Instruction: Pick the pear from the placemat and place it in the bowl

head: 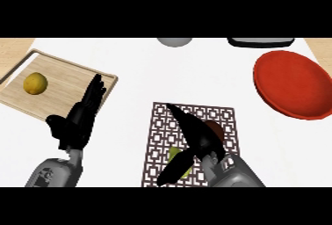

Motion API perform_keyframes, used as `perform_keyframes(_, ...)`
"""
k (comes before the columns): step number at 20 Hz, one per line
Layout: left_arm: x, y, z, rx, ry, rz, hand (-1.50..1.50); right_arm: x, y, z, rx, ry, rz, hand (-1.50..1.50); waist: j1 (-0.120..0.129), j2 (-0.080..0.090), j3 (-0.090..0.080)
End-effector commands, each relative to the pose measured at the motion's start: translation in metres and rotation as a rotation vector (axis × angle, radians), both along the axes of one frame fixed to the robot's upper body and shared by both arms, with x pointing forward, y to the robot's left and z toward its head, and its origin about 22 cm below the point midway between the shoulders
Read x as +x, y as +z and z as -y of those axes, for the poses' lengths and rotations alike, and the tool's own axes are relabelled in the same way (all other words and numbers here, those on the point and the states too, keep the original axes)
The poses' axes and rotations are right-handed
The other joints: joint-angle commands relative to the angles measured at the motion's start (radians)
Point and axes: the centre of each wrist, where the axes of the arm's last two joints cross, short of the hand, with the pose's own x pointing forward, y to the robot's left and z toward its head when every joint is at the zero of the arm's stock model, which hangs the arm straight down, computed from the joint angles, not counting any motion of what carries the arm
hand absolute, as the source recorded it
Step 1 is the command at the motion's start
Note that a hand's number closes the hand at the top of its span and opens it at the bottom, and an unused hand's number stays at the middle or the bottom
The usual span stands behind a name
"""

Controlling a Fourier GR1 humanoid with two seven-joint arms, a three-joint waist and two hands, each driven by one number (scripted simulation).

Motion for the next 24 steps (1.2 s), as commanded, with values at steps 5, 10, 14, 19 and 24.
perform_keyframes(5,0.008,-0.007,-0.009,0.008,0.005,-0.003,0.0,-0.027,0.007,-0.004,0.04,-0.039,-0.059,-1.5,-0.001,0.0,0.0)
perform_keyframes(10,0.003,0.012,0.002,0.009,0.0,0.011,0.0,-0.01,-0.02,-0.004,0.047,-0.057,-0.098,-1.5,0.003,0.001,0.0)
perform_keyframes(14,-0.001,-0.008,0.007,0.01,0.001,0.018,0.0,-0.021,-0.061,0.005,0.057,-0.089,-0.092,-1.5,0.001,0.001,0.0)
perform_keyframes(19,-0.012,-0.014,-0.008,0.018,0.0,-0.001,0.0,-0.022,-0.057,0.0,0.068,-0.084,-0.093,-1.5,0.003,0.0,0.0)
perform_keyframes(24,-0.006,0.003,0.019,-0.013,0.002,0.012,0.0,-0.031,-0.087,-0.003,-0.047,-0.075,-0.08,-1.5,0.002,0.001,0.0)
